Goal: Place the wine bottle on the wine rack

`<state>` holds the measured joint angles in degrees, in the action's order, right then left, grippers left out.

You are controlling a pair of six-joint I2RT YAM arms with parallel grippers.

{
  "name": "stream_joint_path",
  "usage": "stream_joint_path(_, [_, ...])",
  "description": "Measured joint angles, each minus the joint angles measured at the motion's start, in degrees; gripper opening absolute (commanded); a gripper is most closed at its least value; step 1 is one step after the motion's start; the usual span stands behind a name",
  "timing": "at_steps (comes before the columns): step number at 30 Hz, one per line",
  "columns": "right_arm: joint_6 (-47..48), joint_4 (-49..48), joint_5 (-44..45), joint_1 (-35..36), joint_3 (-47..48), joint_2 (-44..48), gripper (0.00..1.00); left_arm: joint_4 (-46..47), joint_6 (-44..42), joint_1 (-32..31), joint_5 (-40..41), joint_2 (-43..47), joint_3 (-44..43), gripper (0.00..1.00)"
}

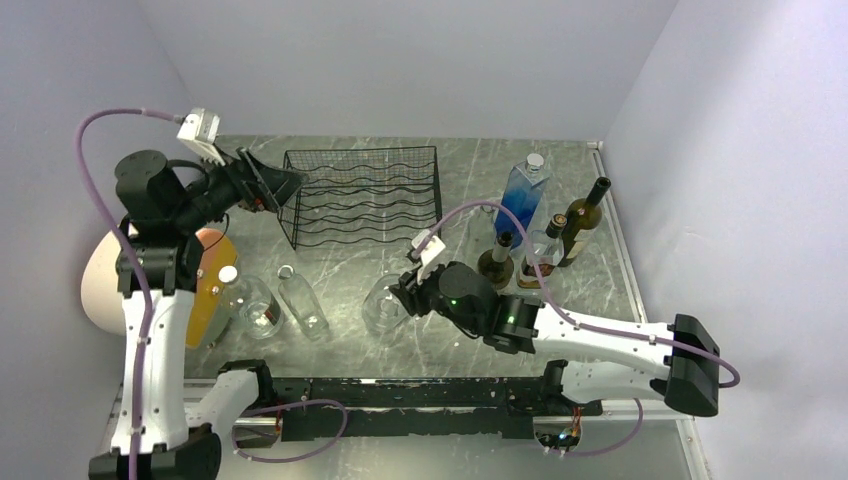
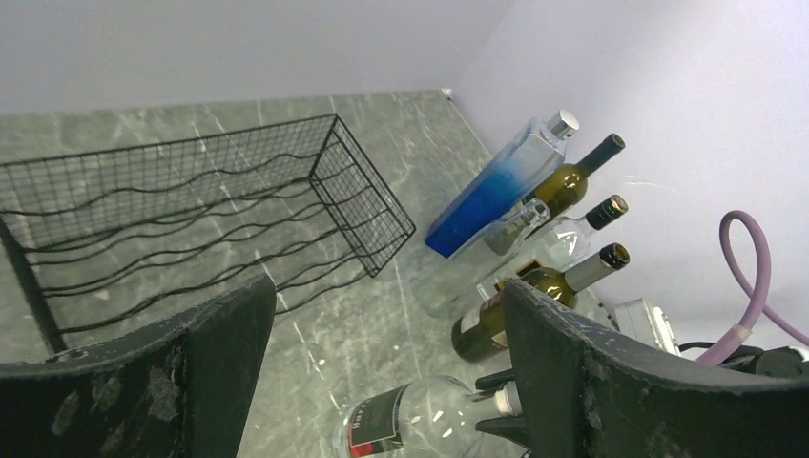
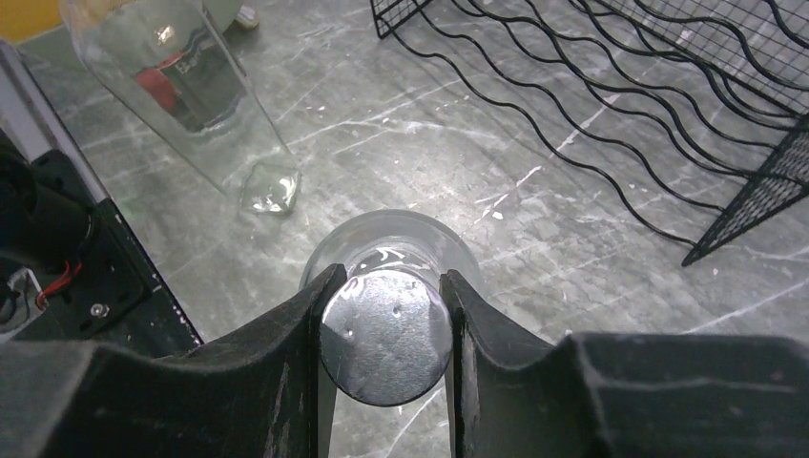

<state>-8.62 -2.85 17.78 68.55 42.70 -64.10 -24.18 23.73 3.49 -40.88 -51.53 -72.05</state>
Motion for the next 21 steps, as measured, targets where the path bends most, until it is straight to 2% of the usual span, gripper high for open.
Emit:
stream_joint_path(10, [-6.3, -0.2, 2.6, -0.1, -5.6, 6.4, 0.00, 0.3, 2.3, -0.1, -2.9, -7.1, -0.1, 0.90])
stream_joint_path(21, [-9.3, 11.1, 3.8, 3.0, -4.5, 11.0, 0.00, 0.3, 2.1, -0.1, -2.8, -9.5, -0.1, 0.89])
